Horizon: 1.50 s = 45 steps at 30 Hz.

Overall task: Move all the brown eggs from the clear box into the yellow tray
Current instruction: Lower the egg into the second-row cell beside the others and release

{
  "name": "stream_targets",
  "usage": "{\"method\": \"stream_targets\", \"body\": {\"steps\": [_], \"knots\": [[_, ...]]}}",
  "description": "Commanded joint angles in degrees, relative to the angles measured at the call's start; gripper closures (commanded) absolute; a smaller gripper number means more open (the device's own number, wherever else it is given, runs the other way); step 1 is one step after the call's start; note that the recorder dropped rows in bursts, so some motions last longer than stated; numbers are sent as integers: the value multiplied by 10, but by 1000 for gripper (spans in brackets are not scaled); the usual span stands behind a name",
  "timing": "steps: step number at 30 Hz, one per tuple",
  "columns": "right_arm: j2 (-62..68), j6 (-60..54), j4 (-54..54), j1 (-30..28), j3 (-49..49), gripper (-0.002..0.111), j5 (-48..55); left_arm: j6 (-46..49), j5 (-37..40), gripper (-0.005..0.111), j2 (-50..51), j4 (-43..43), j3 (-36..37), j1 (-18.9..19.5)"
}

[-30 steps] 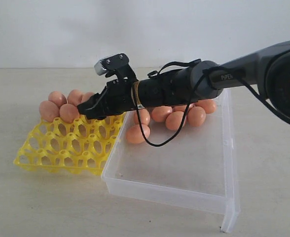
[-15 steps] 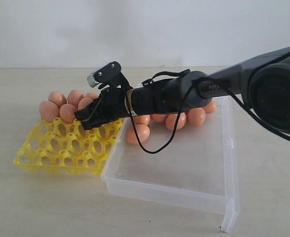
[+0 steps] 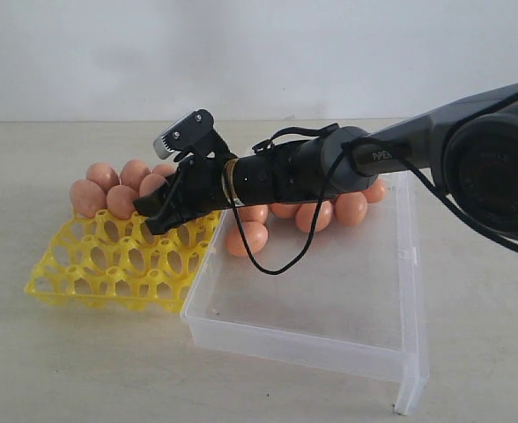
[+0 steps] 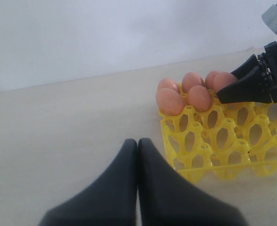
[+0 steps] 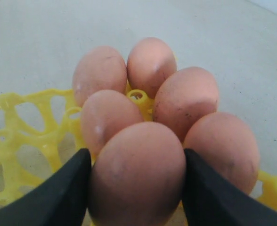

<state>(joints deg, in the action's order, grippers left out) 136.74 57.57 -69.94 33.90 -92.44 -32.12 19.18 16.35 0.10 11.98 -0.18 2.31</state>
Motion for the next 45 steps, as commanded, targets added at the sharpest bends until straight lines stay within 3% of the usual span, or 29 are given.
{"method": "stream_targets", "body": {"steps": [1, 4, 6, 25, 29, 31, 45], "knots": [[-2, -6, 5, 1, -3, 92, -10, -6, -1, 111, -1, 1, 2, -3], [-2, -6, 5, 1, -3, 71, -10, -6, -1, 111, -1, 1, 2, -3], [-2, -5, 5, 1, -3, 64, -10, -6, -1, 111, -1, 1, 2, -3], [-2, 9, 1, 1, -3, 63, 1, -6, -1, 111, -1, 1, 2, -3], [-2, 12, 1, 1, -3, 41, 1, -6, -1, 111, -1, 1, 2, -3], [-2, 12, -7, 1, -3, 36, 3, -6, -1, 111, -1, 1, 2, -3], [-3, 56, -19, 1, -3, 38, -7, -6, -1, 111, -1, 1, 2, -3]]}}
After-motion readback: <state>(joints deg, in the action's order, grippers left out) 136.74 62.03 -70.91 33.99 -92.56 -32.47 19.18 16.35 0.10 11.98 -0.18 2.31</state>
